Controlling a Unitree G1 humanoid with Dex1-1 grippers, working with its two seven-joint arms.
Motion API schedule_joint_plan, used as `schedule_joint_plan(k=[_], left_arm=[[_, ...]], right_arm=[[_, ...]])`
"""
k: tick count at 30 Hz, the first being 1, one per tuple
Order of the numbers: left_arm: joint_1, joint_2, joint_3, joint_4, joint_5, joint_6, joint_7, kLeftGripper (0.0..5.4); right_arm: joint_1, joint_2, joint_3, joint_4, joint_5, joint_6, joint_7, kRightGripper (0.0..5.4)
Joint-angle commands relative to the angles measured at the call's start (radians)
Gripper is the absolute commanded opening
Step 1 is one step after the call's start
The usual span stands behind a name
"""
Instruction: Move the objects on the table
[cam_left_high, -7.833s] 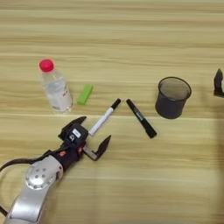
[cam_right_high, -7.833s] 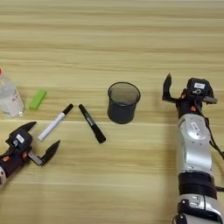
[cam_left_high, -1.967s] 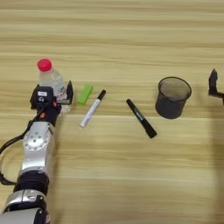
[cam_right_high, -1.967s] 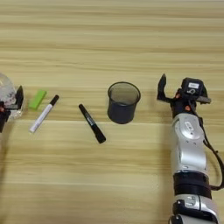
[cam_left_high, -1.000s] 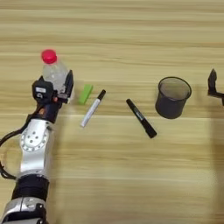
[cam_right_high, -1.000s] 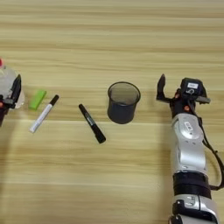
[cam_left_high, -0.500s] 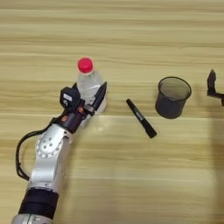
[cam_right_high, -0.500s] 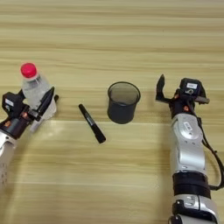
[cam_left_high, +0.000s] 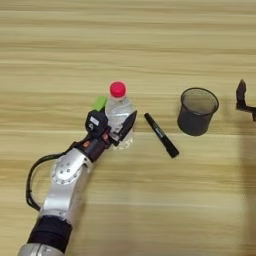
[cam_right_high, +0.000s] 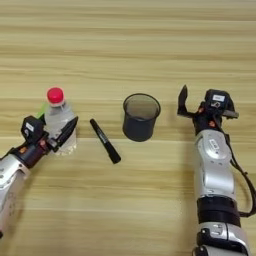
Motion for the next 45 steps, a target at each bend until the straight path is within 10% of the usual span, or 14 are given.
schedule_joint_plan(k=[1, 28, 45], left_arm=[[-0.038, -0.009, -0.013, 0.03, 0.013, -0.024, -0.018, 3.13], [-0.095, -0.002, -0.02, 0.239, 0.107, -0.119, 0.023, 3.13], [-0.099, -0.003, -0.017, 0.249, 0.125, -0.134, 0.043, 5.32]], right_arm=[[-0.007, 0.008, 0.003, 0.0, -0.01, -0.002, -0.009, 5.4], [-0.005, 0.014, 0.001, -0.01, -0.012, -0.002, -0.013, 5.4], [-0.006, 0.012, 0.0, -0.004, -0.014, -0.005, -0.012, 5.4]])
